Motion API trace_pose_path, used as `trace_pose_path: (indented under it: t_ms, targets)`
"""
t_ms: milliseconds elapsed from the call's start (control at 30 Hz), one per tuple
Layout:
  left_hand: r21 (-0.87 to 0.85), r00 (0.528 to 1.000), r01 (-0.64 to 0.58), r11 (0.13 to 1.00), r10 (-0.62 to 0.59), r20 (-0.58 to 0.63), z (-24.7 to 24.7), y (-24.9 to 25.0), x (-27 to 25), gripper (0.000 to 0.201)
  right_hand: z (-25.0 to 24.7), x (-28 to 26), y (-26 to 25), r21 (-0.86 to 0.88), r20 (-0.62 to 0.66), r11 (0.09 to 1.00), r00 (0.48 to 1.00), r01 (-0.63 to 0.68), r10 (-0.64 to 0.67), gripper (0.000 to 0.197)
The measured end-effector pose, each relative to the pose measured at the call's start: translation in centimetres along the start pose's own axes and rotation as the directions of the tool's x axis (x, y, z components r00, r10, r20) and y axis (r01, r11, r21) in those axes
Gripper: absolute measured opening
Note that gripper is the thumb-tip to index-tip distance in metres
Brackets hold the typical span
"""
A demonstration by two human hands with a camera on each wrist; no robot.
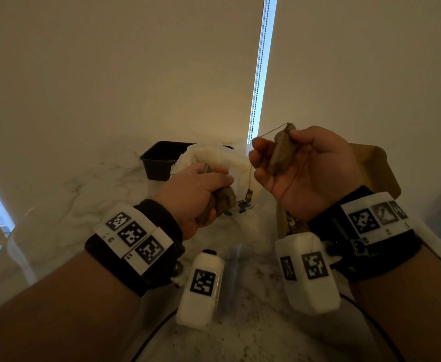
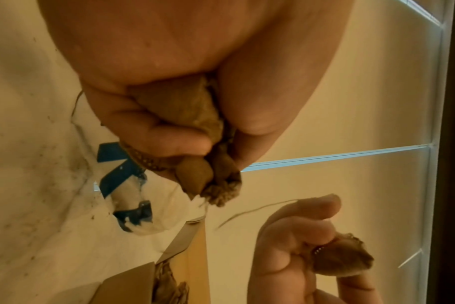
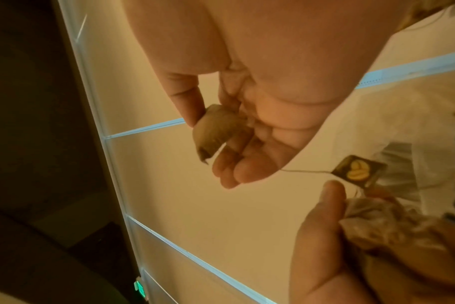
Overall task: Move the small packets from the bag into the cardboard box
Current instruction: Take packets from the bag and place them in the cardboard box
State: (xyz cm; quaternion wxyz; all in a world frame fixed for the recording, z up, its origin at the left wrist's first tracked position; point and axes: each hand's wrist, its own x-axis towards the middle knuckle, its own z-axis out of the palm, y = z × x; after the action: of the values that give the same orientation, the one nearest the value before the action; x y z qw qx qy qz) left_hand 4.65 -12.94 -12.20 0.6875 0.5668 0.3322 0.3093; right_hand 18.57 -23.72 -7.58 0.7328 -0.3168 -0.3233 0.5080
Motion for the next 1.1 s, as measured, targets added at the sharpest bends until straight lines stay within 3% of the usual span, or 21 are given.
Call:
trace_pose_path:
  t_ms: [167, 333, 500, 567, 667, 867, 967, 1100]
  targets:
    - [0.04, 1.0, -0.007, 0.999, 0.006, 0.023, 0.1, -0.2, 0.1, 0.013, 0.2, -0.5, 0.0, 0.078, 0.073, 0.997, 0.997, 0.025, -0.031, 0.019]
    - [0.109, 0.989, -0.118, 0.987, 0.106, 0.105, 0.0, 0.3, -0.3, 0.018, 0.1, -0.4, -0.1, 0.087, 0.064, 0.995, 0.997, 0.044, -0.05, 0.02]
    - [0.173, 0.944, -0.169, 0.97, 0.109, 0.313, 0.0, 0.4, -0.9, 0.03, 0.2, -0.4, 0.1, 0.083, 0.09, 0.996, 0.995, 0.036, -0.043, 0.018]
    - [0.229, 0.932, -0.2, 0.953, 0.113, 0.344, 0.2, 0.2, -0.9, 0.033, 0.3, -0.4, 0.2, 0.082, 0.095, 0.996, 0.994, 0.036, -0.044, 0.017]
    - [0.285, 0.949, -0.25, 0.925, 0.176, 0.261, 0.7, -0.1, -0.9, 0.009, 0.5, -0.5, 0.3, 0.077, 0.087, 0.996, 0.995, 0.032, -0.039, 0.017]
    - [0.216, 0.948, -0.314, 0.925, 0.317, 0.022, -0.2, 0.4, -0.3, 0.01, -0.3, 0.5, 0.2, -0.1, -0.008, 0.994, 0.999, 0.05, -0.051, 0.014]
    - [0.077, 0.921, -0.352, 0.933, 0.36, -0.149, -1.3, 1.5, -0.3, 0.013, -1.4, 1.0, 0.1, -0.293, -0.036, 0.956, 0.999, -0.007, -0.003, 0.024]
    - [0.147, 0.853, -0.434, 0.889, 0.458, -0.25, -2.2, 2.2, -0.2, 0.014, -2.2, 0.8, 0.4, -0.539, -0.023, 0.831, 0.988, -0.138, 0.15, 0.031]
